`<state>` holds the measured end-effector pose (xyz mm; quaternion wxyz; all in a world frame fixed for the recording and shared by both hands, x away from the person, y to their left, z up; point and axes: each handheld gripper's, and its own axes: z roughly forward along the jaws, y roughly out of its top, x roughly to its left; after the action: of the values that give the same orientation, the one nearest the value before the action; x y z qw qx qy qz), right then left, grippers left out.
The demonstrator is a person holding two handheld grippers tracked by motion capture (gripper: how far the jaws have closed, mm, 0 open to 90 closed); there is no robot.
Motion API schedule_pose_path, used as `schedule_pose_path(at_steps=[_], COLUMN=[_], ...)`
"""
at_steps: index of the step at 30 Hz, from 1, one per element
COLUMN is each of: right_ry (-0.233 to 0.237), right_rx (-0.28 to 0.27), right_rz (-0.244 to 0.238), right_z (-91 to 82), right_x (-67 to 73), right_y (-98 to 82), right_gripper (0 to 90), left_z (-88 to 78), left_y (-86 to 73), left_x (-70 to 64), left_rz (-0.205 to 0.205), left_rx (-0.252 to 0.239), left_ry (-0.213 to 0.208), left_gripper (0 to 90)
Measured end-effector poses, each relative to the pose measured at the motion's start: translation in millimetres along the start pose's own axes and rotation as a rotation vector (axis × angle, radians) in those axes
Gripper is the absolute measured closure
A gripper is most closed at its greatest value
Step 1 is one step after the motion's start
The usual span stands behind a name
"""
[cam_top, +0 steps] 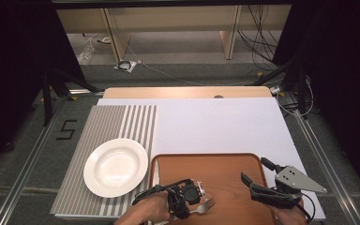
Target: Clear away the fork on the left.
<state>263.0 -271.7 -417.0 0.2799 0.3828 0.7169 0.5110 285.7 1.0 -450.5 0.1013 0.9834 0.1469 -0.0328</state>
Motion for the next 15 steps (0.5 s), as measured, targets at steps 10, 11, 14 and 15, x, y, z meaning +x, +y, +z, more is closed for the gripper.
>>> schedule_pose_path(at_steps=[10, 11, 14, 15], right_ry=[0.002, 0.003, 0.002, 0.003], right_rx=[0.010, 0.005, 0.005, 0.006], right_rz=[-0.005, -0.003, -0.003, -0.003], right_z=[-0.9, -0.5, -0.5, -0.5], right_x=[0.3, 0.4, 0.3, 0.4], right_y=[0.4, 0.2, 0.2, 0.2], right_gripper=[17.8, 17.8, 17.8, 17.8], left_z=[-1.2, -3.0, -8.3, -9.7], left_y=[-0.2, 0.0, 0.8, 1.1], left_x=[1.5, 1.1, -1.6, -3.1], left_rz=[-0.015, -0.019, -0.016, -0.006], left_rx=[-0.012, -0.019, -0.053, -0.068], left_ry=[0.017, 0.023, 0.053, 0.056], left_gripper=[72.2, 69.3, 63.5, 64.8])
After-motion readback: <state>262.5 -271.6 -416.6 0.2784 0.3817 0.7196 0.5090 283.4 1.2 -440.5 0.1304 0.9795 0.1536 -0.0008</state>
